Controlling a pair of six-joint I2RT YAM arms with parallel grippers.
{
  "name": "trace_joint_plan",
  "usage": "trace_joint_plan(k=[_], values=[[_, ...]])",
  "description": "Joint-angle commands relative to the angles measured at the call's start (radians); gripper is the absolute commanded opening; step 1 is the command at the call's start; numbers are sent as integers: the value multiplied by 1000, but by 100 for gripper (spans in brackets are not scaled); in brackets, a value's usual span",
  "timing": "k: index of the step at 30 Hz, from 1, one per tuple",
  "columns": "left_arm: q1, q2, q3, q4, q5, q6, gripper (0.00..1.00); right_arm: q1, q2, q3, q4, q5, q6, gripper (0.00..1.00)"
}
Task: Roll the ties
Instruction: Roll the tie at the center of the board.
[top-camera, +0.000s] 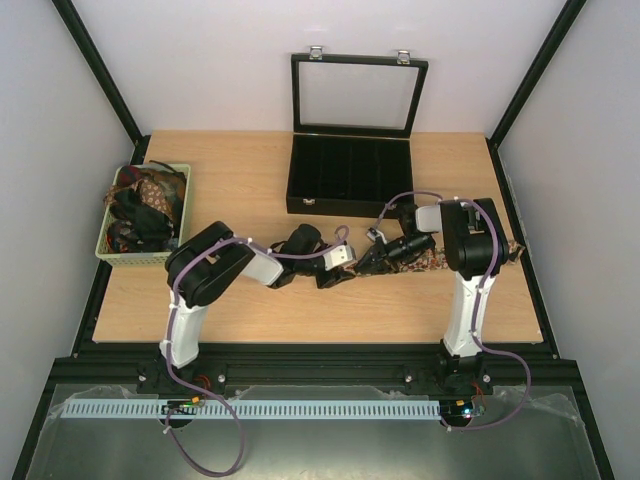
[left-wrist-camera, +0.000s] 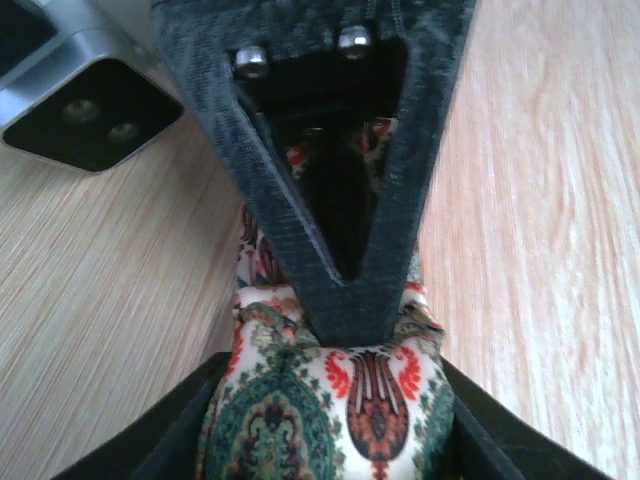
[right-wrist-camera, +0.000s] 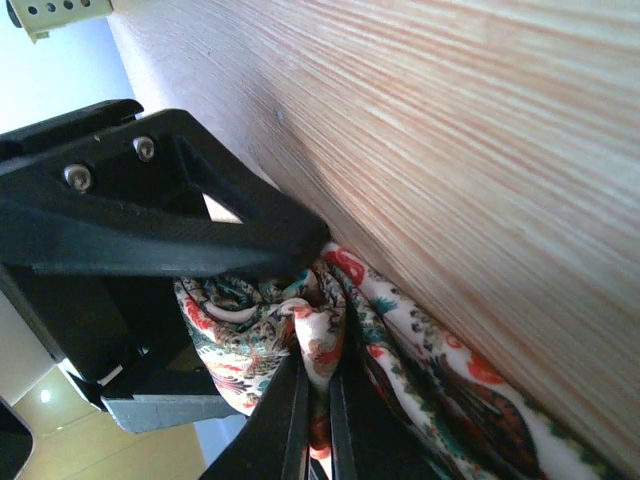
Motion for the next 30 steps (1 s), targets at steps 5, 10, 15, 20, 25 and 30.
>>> trace_joint_plan(k=[5,10,15,20,25,30], values=[[-3,26,-18,-215,-35,58,37,-10,13,-20,-33,244,77,20],[1,-5,-28,-375,-83,87,37,-11,-126,-14,-26,219,88,40],[0,-13,-25,-431,-113,87,38,19,-194,-22,-7,164,158,44],[0,-4,-6,-447,-117,75,39,75,-188,-40,41,133,205,41],[0,-5,-3,-453,-115,72,40,119,-185,-49,72,119,220,39],[0,-7,-6,-458,-113,77,40,123,-143,-30,75,168,218,28]])
